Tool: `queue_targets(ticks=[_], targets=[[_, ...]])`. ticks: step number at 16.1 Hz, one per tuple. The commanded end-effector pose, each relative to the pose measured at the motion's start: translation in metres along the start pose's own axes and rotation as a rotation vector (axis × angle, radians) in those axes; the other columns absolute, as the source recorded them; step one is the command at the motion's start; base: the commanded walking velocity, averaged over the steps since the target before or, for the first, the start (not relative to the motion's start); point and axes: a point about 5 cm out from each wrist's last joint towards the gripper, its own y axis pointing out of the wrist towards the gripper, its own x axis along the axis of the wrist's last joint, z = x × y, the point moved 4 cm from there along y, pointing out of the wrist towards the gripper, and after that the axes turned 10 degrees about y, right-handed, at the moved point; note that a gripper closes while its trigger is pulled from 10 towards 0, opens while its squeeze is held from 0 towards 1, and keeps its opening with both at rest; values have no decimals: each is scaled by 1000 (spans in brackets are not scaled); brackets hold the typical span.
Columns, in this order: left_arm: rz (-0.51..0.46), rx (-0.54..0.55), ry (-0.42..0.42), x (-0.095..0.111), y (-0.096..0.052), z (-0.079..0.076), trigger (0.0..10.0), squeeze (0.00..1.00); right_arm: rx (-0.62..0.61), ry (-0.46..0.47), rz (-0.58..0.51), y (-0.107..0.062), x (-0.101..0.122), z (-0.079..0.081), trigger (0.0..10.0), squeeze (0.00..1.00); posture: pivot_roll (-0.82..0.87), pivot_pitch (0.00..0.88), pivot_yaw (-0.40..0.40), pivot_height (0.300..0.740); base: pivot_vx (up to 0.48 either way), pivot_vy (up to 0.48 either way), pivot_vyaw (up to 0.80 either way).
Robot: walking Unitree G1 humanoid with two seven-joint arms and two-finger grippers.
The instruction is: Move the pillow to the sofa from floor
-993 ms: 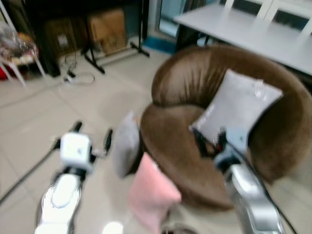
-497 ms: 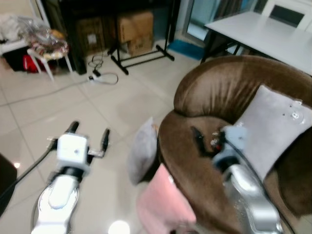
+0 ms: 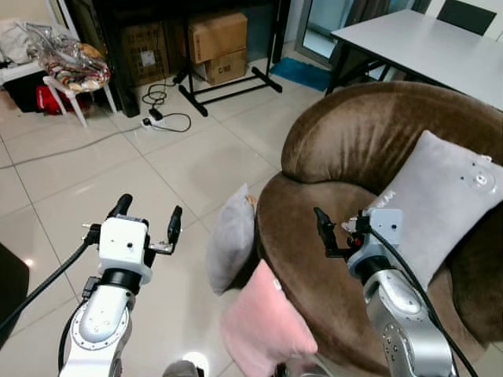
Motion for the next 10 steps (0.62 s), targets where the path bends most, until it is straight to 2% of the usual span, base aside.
queue_targets(ticks=[1,6,10], targets=[[9,10,6,-2,-1,0,10000,525,-15,-8,6,-1,0,-5,10000,0,40,103,-70,656,0,0,0],[5,15,11,-2,-1,0,10000,525,-16,-19,3,0,0,-4,10000,0,39,103,-67,612,0,0,0],[1,16,7,-2,-1,0,10000,522,-20,-27,3,0,0,-5,10000,0,37,104,-66,612,0,0,0]])
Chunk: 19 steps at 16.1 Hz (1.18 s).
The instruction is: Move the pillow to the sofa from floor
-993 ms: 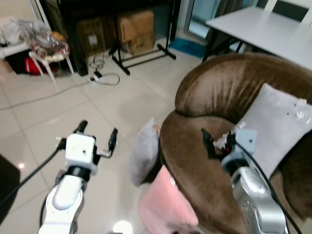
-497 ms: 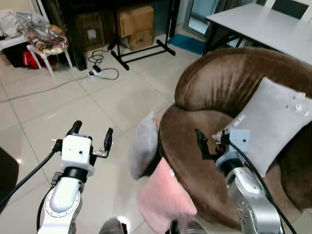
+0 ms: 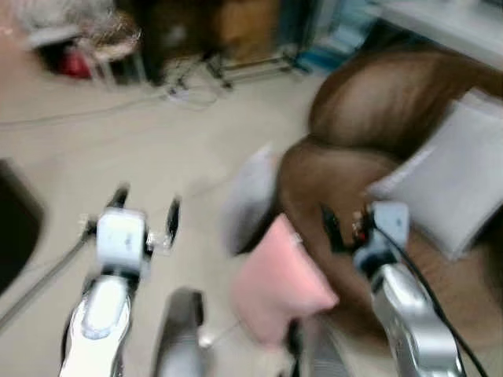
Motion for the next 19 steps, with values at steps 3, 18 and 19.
queue_targets(ticks=[3,18,19], targets=[[-51,21,6,13,5,4,10000,522,-9,-4,14,-1,-4,0,10000,0,38,105,-69,612,0,0,0],[-58,18,-23,13,4,3,10000,537,9,-13,27,1,-6,2,10000,0,37,105,-78,612,20,0,0],[-57,18,-23,13,4,3,10000,537,9,-23,29,1,-6,2,10000,0,37,104,-79,612,307,0,0]])
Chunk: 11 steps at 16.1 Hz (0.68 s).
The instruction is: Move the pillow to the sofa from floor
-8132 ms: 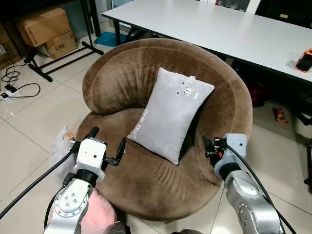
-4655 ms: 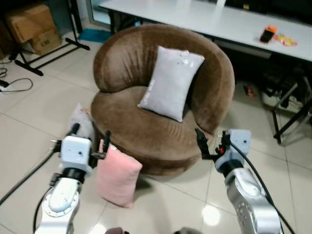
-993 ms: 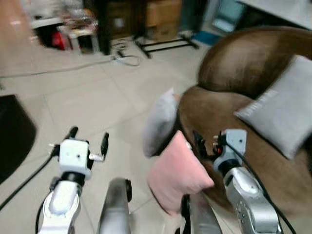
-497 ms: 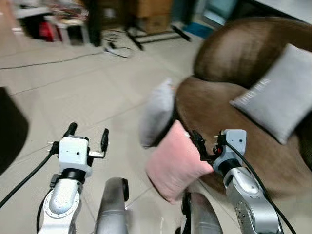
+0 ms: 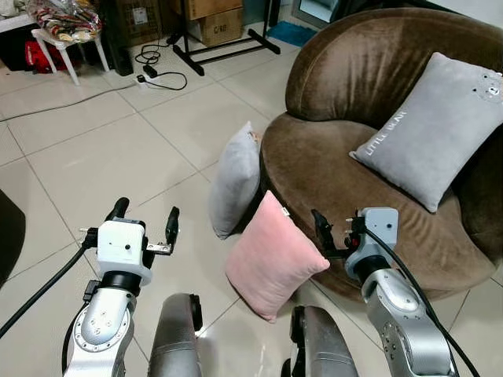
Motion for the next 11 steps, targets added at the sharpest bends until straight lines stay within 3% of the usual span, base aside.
queue_targets(ticks=[1,4,5,11], targets=[[-21,-8,-1,5,0,-1,10000,541,2,-55,4,1,2,-2,10000,0,38,103,-79,612,307,0,0],[-22,-8,-1,5,0,-1,10000,537,-8,-68,8,2,1,-2,10000,0,39,97,-79,612,310,0,700],[-23,-7,-2,5,0,0,10000,541,-37,-26,2,2,1,-7,10000,0,39,95,-79,612,304,0,0],[-22,-12,-4,4,1,0,10000,537,-47,-47,-2,2,1,-9,10000,0,39,79,-77,612,308,0,0]])
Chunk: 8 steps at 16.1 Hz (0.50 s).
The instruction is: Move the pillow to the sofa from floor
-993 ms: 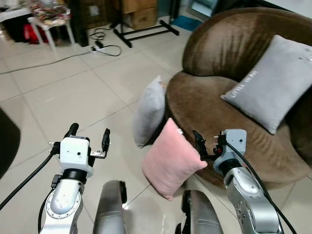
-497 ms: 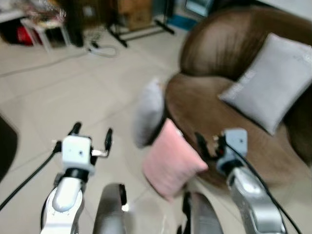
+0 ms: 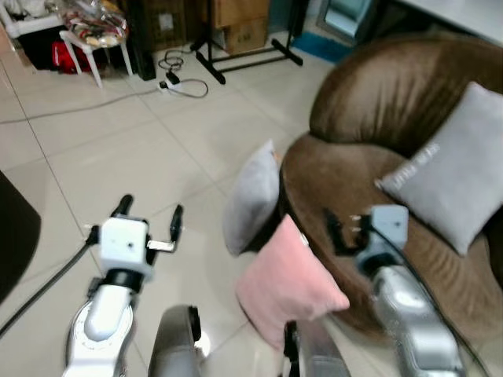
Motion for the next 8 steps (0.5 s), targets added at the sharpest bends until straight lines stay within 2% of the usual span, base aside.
queue_targets(ticks=[1,2,4,8], targets=[[-11,-14,-10,3,1,-4,10000,529,-36,-16,5,-3,-1,-12,10000,0,39,77,-77,612,266,0,0],[-11,-13,-9,3,1,-4,10000,529,-37,-14,4,-3,-1,-12,10000,0,39,77,-77,612,266,0,0],[-15,-9,-11,3,1,-4,10000,514,-33,29,13,-3,-3,-12,10000,0,38,75,-78,597,0,0,0],[-13,-55,10,1,0,-10,10000,522,-16,20,32,-2,-5,-10,10000,0,38,84,-79,562,0,0,0]])
